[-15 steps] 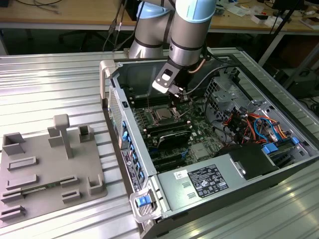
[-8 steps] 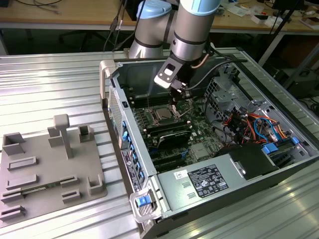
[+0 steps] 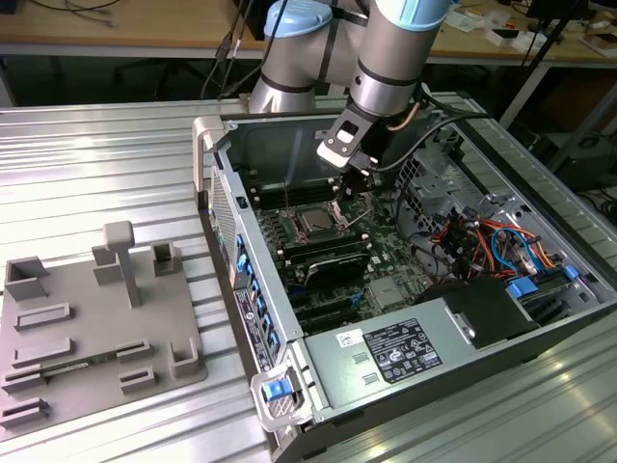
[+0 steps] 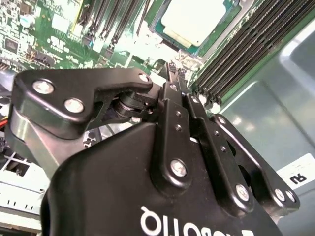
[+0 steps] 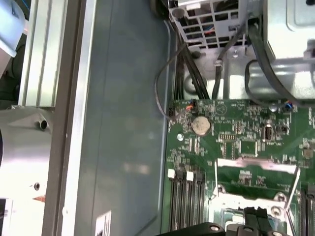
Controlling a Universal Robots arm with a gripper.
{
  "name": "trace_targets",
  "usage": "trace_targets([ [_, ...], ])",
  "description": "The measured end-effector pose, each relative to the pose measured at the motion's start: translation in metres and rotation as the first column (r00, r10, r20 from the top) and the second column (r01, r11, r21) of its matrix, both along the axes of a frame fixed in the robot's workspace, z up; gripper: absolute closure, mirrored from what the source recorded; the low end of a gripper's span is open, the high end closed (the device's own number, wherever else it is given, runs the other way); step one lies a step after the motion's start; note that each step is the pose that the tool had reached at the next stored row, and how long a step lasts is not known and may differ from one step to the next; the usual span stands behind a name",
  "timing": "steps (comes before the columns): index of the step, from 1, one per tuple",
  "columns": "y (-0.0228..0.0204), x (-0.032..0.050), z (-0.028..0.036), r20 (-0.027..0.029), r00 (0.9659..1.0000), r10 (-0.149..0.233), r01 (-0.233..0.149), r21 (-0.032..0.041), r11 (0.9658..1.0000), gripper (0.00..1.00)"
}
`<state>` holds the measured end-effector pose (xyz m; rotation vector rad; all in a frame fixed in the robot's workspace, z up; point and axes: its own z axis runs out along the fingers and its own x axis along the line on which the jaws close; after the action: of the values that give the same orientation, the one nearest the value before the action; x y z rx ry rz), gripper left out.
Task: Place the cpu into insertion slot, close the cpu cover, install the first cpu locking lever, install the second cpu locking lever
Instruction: 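Close the cpu cover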
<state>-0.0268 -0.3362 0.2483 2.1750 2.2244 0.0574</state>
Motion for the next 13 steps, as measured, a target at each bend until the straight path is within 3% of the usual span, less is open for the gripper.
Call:
trace_targets([
  [3,0.0001,0.0008,0.0026,-0.0026,1.0,0.0,0.0,0.0,1.0,0.89],
  [7,0.0001,0.0016,0.0141,-0.0091,1.0,0.0,0.0,0.0,1.0,0.89],
  [13,0.0001,0.002,0.0148,-0.011,0.9999,0.0,0.0,0.0,1.0,0.89],
])
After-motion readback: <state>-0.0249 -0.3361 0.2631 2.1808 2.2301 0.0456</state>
